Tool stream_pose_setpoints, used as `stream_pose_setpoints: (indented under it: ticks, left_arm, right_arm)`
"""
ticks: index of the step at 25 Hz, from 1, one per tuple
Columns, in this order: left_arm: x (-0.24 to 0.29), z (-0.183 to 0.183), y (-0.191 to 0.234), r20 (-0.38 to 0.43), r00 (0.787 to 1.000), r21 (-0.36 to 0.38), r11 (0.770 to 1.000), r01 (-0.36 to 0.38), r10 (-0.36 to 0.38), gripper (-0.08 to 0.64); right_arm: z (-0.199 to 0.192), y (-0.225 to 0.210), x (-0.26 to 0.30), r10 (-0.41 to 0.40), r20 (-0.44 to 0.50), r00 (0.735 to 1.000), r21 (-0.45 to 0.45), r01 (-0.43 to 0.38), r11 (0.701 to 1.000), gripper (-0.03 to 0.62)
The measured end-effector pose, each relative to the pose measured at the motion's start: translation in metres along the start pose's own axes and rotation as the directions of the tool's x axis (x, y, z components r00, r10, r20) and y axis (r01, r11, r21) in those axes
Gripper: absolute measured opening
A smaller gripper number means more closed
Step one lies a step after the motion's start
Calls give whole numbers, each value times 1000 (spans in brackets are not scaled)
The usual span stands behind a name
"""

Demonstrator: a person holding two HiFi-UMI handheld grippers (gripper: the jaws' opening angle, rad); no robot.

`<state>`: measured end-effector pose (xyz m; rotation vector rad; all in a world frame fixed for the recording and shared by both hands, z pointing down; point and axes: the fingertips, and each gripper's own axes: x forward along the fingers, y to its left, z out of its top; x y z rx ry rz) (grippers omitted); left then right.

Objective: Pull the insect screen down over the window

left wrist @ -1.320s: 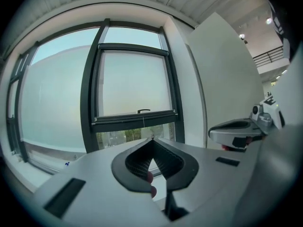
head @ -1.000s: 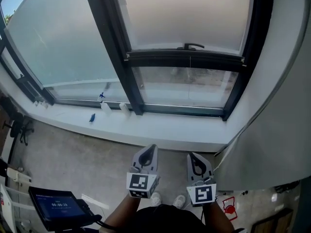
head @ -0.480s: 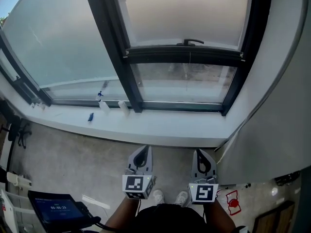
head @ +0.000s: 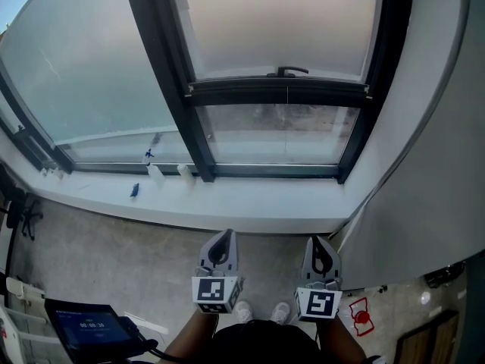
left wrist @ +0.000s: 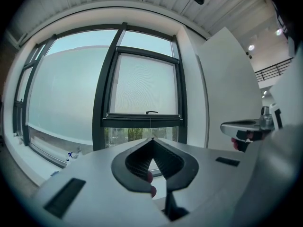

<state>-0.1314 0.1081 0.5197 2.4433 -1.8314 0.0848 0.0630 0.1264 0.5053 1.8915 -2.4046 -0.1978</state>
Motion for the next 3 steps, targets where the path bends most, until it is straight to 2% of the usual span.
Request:
stream_pose_setpoints:
  ticks: [3]
  left_arm:
    - [0,3,-5,8,1000,-6,1000,9,-9,3]
  right_arm:
    - [0,-3,-2,-6,-2,1000,-1,6,1000,3]
